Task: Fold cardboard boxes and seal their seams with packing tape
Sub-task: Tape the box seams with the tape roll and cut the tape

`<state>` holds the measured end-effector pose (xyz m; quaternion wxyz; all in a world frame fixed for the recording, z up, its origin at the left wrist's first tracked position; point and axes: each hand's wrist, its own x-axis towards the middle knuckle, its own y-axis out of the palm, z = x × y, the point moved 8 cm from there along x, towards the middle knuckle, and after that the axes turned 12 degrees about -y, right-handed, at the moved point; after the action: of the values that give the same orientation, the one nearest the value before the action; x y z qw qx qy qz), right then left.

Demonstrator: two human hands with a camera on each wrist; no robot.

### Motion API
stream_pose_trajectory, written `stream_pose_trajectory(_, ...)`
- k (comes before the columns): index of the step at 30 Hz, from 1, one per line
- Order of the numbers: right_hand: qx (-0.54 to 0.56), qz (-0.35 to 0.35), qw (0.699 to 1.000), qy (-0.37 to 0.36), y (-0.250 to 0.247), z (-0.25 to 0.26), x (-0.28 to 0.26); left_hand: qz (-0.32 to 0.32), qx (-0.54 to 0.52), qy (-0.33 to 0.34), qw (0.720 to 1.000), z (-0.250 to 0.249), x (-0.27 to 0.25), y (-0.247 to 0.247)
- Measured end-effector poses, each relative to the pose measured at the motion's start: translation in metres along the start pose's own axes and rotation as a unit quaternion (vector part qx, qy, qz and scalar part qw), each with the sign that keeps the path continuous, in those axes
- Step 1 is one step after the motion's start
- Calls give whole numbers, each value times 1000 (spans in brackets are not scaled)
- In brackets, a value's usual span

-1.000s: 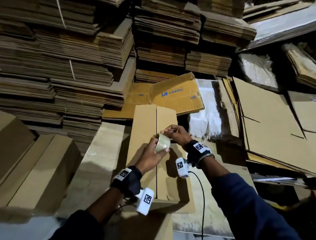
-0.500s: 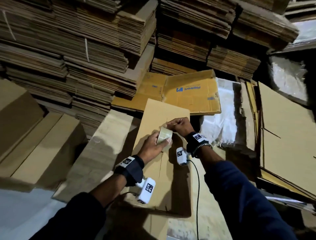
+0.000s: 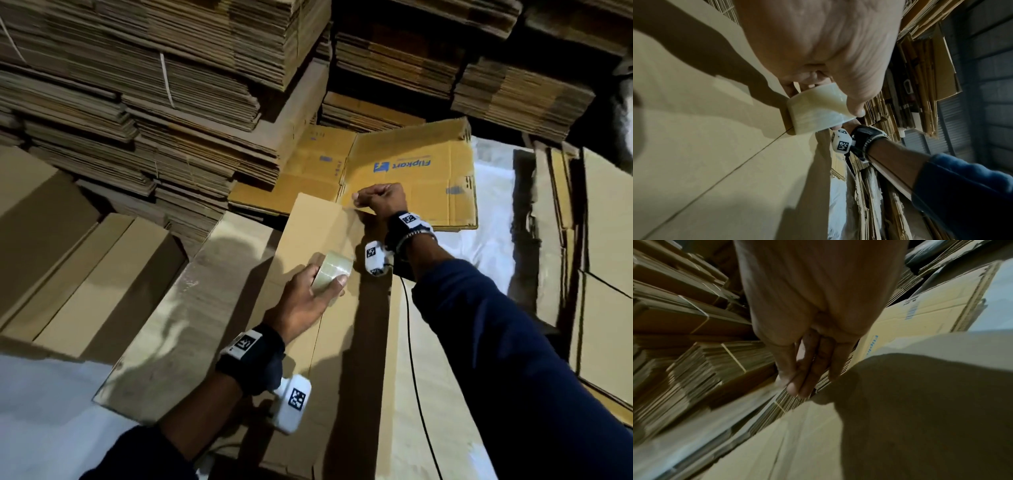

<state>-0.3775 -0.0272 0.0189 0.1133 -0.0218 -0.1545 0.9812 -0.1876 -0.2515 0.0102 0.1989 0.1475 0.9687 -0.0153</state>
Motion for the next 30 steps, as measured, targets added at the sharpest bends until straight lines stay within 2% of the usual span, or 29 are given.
stream_pose_trajectory(4,-25,59,998,12,19,-14,23,-17,7,-1,1000,7,6,-2)
stream_pose_trajectory(10,-121,86,988,41,26,-38,51,-5,-4,-11,1000,9,16,2)
stream_pose_trajectory(13,-135,100,982,90,28,-44,60,3,-5,-17,1000,13,17,4)
stream_pose_trajectory(17,-254,154,949,105,35,-44,58,12,18,-19,1000,14,20,5)
stream_pose_trajectory(19,-262,163,945,108,36,-45,57,9,28,-20,999,14,20,5)
stream_pose_trajectory(22,-310,160,934,81,31,-46,60,-5,10,-33,999,15,19,2)
stream_pose_trajectory(25,-214,155,964,28,34,-37,56,-15,2,-29,999,14,21,-1)
stream_pose_trajectory(27,-167,192,967,-5,36,-29,44,-17,-9,-28,999,12,21,-1)
stream_pose_trajectory(30,-246,277,927,-64,35,-18,18,-19,-28,-31,999,11,21,3)
